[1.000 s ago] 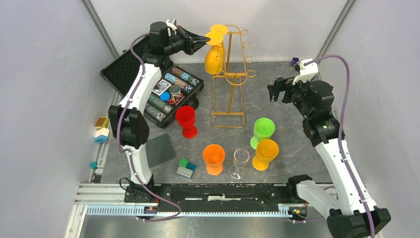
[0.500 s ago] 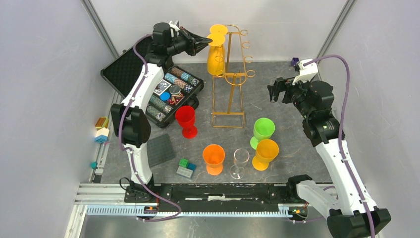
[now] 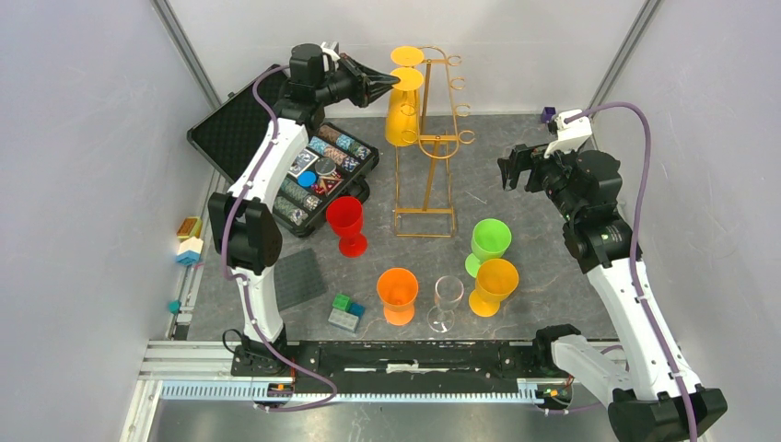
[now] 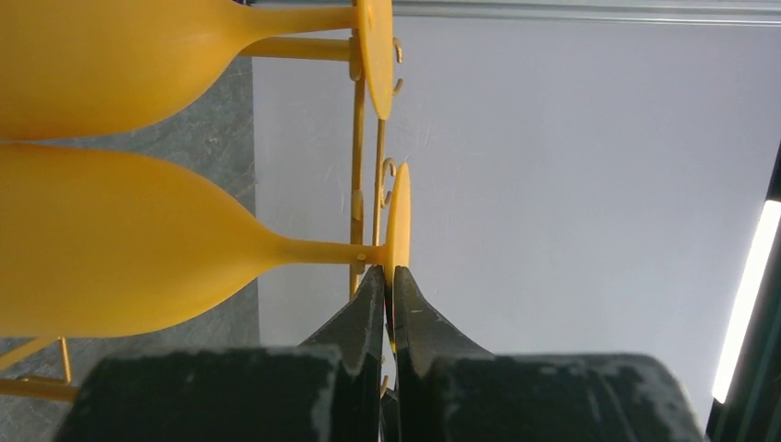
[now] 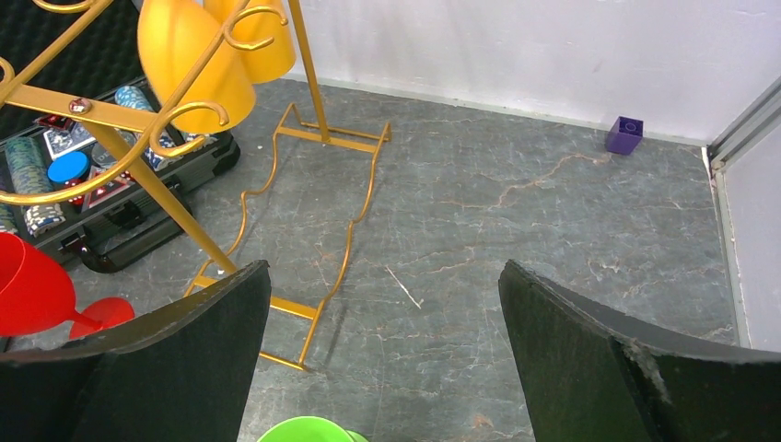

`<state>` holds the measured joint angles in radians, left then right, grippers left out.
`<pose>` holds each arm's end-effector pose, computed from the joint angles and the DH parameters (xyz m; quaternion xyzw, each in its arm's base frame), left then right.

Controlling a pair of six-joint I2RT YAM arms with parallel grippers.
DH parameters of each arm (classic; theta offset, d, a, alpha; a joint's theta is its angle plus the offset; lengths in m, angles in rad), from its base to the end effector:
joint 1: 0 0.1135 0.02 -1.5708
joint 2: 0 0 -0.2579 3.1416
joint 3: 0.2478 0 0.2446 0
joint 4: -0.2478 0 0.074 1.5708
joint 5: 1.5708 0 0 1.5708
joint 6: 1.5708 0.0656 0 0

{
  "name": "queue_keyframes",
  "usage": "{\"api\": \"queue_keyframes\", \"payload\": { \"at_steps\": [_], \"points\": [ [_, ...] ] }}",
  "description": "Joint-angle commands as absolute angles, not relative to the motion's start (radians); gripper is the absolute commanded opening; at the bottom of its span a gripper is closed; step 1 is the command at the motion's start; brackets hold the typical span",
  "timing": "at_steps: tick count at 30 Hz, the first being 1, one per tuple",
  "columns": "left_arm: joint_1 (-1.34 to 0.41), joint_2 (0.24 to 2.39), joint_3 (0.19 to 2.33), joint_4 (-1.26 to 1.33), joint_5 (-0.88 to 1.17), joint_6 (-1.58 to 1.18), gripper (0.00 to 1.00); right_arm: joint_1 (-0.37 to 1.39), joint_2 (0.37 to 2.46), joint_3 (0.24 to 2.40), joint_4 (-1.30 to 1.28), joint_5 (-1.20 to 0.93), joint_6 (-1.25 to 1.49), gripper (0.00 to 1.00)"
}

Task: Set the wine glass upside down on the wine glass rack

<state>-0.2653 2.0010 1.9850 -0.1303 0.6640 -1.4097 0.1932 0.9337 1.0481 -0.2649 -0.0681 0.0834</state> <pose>0.4622 -0.1675 0.3858 -0.2084 0.7169 -0.6242 0.2302 0.2280 0.0492 0.3866 -0.0637 0.7555 0.1154 0.6418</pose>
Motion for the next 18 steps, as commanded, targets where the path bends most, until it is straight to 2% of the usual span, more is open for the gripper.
{"api": "queue_keyframes", "payload": {
  "at_steps": [1,3,10,13,18],
  "points": [
    [-0.267,1.976,2.033,-0.172,0.679,-1.35,0.13,0.188,0.912,1.045,-0.245,-0.059,0.075,0.98],
    [-0.267,1.972,2.03,-0.18,0.682,-1.342,0.23,0.189,0.913,1.046,-0.245,-0.06,0.073,0.98],
    [-0.267,1.951,2.027,-0.208,0.687,-1.311,0.43,0.188,0.911,1.051,-0.246,-0.06,0.071,0.98],
    [-0.267,1.934,2.017,-0.23,0.689,-1.281,0.56,0.188,0.91,1.05,-0.248,-0.061,0.071,0.98],
    [-0.261,1.879,1.977,-0.272,0.661,-1.224,0.62,0.189,0.908,1.051,-0.25,-0.062,0.071,0.98]
  ]
}}
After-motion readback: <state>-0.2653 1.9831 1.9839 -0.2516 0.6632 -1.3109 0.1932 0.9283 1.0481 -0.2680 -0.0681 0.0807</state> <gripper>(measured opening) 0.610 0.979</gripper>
